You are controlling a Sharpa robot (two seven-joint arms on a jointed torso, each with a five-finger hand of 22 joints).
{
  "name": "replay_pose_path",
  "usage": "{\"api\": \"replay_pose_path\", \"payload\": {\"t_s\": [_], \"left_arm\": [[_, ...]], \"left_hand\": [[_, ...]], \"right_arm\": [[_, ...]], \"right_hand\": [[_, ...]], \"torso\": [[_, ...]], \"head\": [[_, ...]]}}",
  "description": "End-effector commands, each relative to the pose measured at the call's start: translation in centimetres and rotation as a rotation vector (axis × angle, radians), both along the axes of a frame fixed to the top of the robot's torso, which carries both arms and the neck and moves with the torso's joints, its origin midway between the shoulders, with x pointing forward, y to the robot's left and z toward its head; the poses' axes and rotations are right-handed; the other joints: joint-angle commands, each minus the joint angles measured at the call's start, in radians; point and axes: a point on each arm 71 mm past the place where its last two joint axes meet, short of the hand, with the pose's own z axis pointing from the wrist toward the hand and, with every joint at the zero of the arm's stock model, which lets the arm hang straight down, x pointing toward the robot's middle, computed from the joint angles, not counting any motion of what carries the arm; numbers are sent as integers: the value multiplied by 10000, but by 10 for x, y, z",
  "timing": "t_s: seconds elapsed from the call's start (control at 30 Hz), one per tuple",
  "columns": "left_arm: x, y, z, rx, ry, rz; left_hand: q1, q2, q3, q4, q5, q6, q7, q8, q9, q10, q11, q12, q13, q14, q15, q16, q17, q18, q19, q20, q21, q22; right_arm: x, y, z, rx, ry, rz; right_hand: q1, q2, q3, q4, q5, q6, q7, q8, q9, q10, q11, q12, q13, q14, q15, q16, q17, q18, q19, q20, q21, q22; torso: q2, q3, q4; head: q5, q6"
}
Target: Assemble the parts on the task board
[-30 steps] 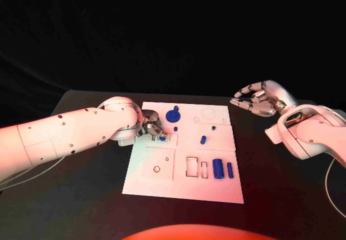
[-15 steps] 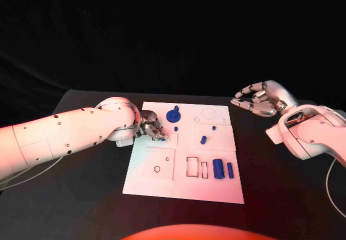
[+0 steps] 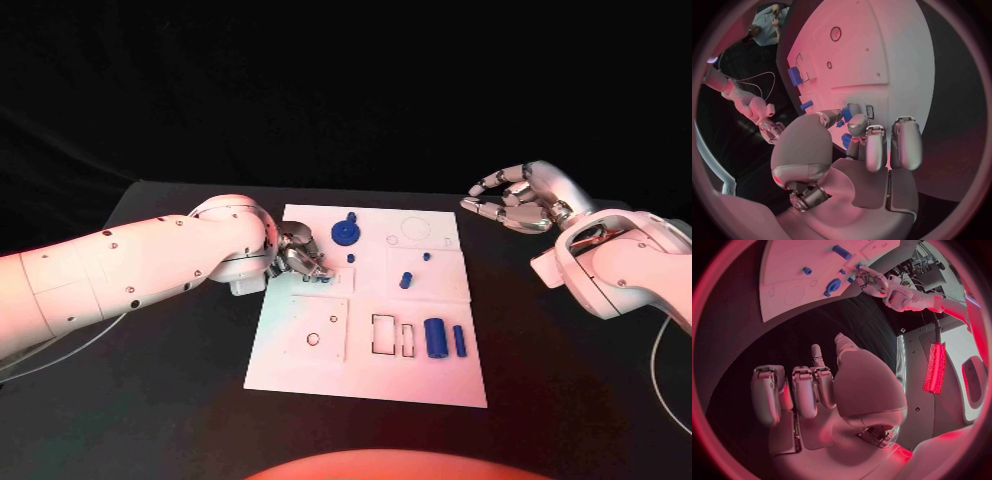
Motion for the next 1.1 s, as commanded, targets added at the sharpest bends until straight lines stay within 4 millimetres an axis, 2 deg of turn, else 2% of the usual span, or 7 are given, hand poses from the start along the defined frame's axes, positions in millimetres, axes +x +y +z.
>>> {"api": "replay_pose_path", "payload": {"t_s": [0.03, 0.17, 0.4, 0.63, 0.73, 0.9, 1.1], "left_arm": [[-2, 1, -6, -101, 356, 177], [-2, 1, -6, -214, 424, 239], [-2, 1, -6, -428, 558, 349], [-2, 0, -6, -557, 664, 374], [-2, -1, -6, -670, 710, 426], [-2, -2, -6, -911, 735, 554], [-3, -2, -5, -1088, 810, 623]], "left_hand": [[-145, -14, 73, -10, -14, 3, 2, -25, -4, -73, -4, -13, 1, 956, 79, -44, 2276, -53, -19, 41, -27, 2], [-261, 31, 146, -2, -13, 13, 4, -20, 0, -74, 0, -11, -8, 956, 85, -44, 2276, -50, -24, 48, -35, -11], [-426, 363, 932, -233, 9, -32, -16, 23, 57, -83, -19, 9, -22, 958, 72, -39, 2284, -43, -32, 47, -53, -21], [-393, 391, 2129, -1048, -6, -102, -29, 144, 183, -85, -38, 16, -46, 955, 53, -44, 2276, -44, -33, 36, -63, -13], [-393, 502, 2832, -1604, -14, -113, -21, 242, 268, -53, -45, 22, -49, 955, 47, -44, 2277, -42, -36, 39, -69, -11], [-455, 630, 3297, -1979, -20, -88, -23, 315, 323, -1, -44, 46, -22, 953, 45, -48, 2268, -46, -31, 55, -62, 9], [-475, 673, 3432, -2111, -36, -67, -24, 329, 332, 4, -46, 36, -41, 951, 44, -52, 2262, -48, -30, 68, -59, 17]], "right_arm": [[0, 0, 0, -146, -63, 65], [0, 0, 0, -153, -56, 63], [0, 0, 0, -170, -24, 68], [0, 0, -1, -198, 18, 77], [0, 0, -1, -206, 32, 78], [0, 0, -1, -213, 39, 74], [0, 0, -1, -219, 50, 74]], "right_hand": [[-94, -7, -58, 15, -49, -82, 21, 34, 9, 245, -73, -50, 1771, 847, -97, -36, 1743, 151, 622, -70, -49, 2070], [-94, -7, -58, 15, -49, -82, 21, 34, 9, 245, -73, -50, 1771, 847, -97, -36, 1743, 151, 622, -70, -49, 2070], [-86, -2, -60, 9, -37, -87, 18, 49, 17, 248, -75, -48, 1774, 848, -99, -36, 1745, 148, 629, -72, -39, 2078], [-69, 4, -54, 3, 4, -87, 15, 62, 22, 254, -78, -43, 1779, 849, -101, -35, 1750, 148, 630, -74, -39, 2079], [-54, 6, -51, 0, 48, -88, 12, 73, 27, 259, -80, -39, 1784, 849, -103, -36, 1748, 150, 626, -76, -47, 2074], [-48, 7, -49, -1, 70, -90, 12, 79, 30, 259, -81, -39, 1783, 848, -104, -38, 1740, 148, 630, -77, -40, 2079], [-48, 7, -49, -1, 70, -90, 12, 79, 30, 259, -81, -39, 1783, 848, -104, -38, 1740, 148, 630, -77, -40, 2079]], "torso": [[-3, 1, -2], [-11, 2, 4], [-7, -2, 4], [-4, -2, 2], [-8, -3, -3], [-5, 0, 9], [-6, -1, -2]], "head": [[-7, -1], [1, -55], [-11, -23], [-29, -10], [-24, -17], [-82, 5], [-98, 0]]}}
